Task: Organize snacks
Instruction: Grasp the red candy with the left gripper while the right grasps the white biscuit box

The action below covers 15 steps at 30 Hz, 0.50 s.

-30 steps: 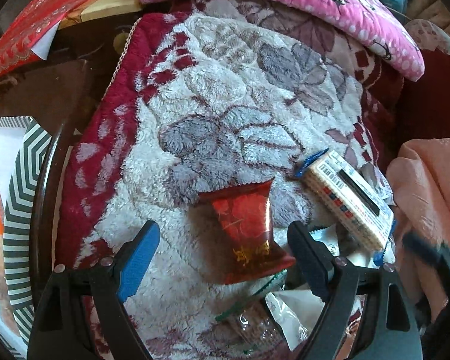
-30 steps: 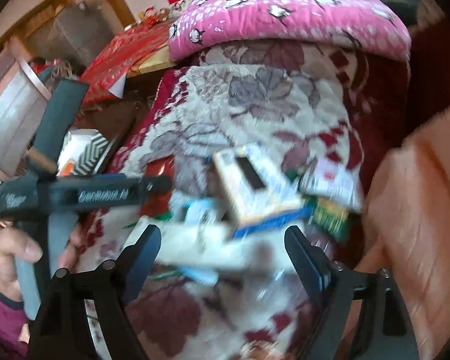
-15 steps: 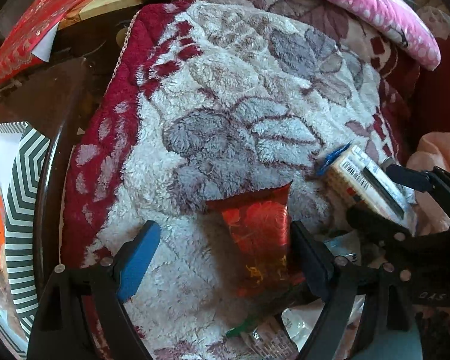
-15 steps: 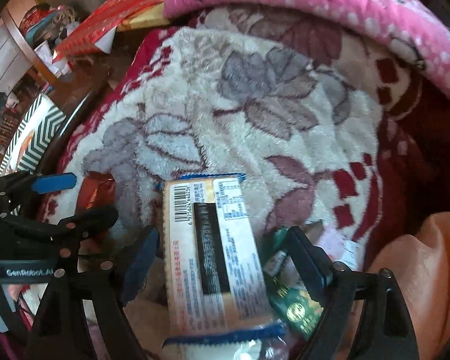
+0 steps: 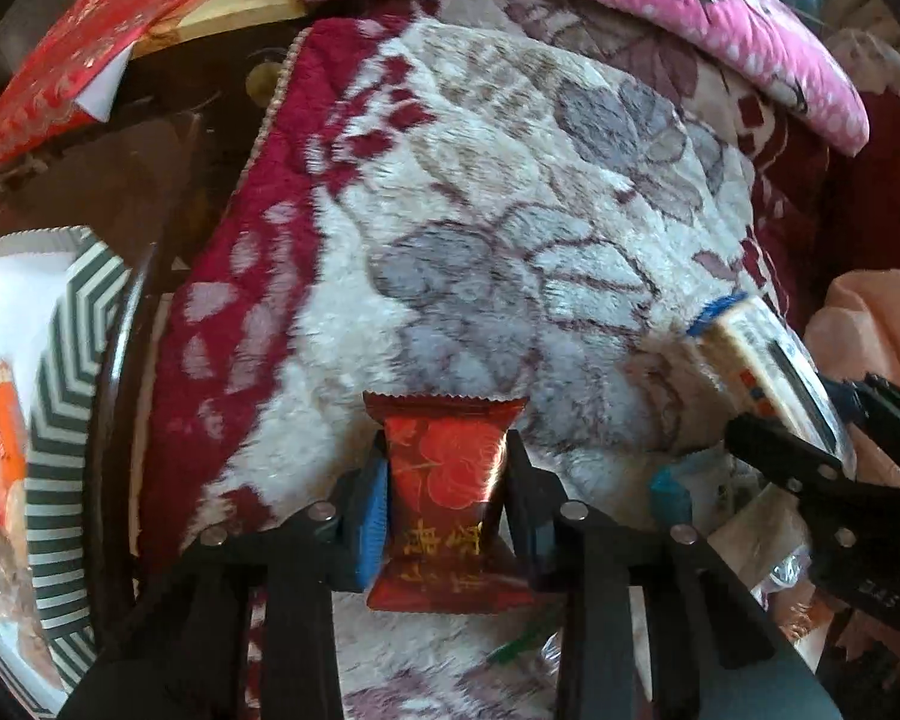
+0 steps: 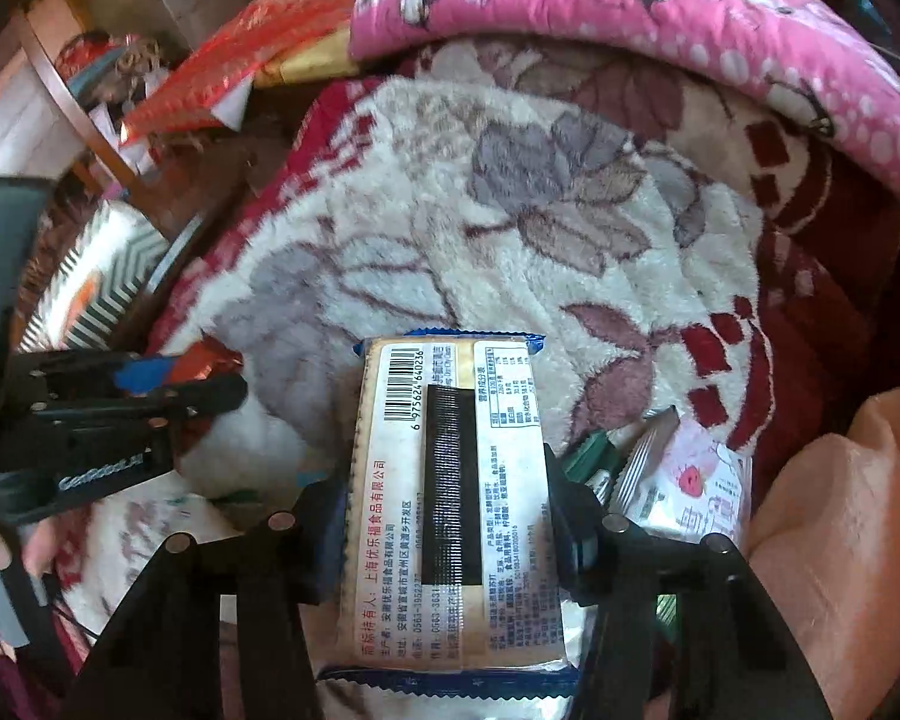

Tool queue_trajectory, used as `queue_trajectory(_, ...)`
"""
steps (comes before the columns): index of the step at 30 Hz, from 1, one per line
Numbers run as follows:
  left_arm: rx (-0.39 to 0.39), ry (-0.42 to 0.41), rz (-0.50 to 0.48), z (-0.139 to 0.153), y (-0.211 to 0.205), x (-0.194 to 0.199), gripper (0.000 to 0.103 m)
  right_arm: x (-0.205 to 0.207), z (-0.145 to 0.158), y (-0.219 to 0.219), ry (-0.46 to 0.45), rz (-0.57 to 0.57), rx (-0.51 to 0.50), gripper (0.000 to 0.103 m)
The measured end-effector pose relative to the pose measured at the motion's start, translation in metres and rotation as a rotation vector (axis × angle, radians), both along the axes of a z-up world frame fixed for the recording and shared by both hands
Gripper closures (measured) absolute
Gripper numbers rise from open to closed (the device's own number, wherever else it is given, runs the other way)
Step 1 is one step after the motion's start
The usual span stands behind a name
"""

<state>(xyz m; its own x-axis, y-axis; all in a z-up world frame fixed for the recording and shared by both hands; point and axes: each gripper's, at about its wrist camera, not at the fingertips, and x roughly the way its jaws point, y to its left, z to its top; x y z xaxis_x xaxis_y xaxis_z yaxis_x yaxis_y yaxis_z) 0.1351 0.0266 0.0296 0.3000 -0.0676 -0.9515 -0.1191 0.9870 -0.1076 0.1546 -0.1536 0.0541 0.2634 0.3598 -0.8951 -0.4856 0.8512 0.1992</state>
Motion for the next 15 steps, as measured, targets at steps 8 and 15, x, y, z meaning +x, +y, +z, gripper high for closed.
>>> queue_trajectory(8,0.037,-0.046,0.003,0.025,0.020,-0.029,0.070,-0.027,0.019,0.011,-0.024,-0.020,0.066,0.045)
queue_trajectory(15,0.082,-0.085,0.014,0.046,0.035,-0.059,0.070,-0.050,0.028,0.025,-0.036,-0.026,0.105,0.045)
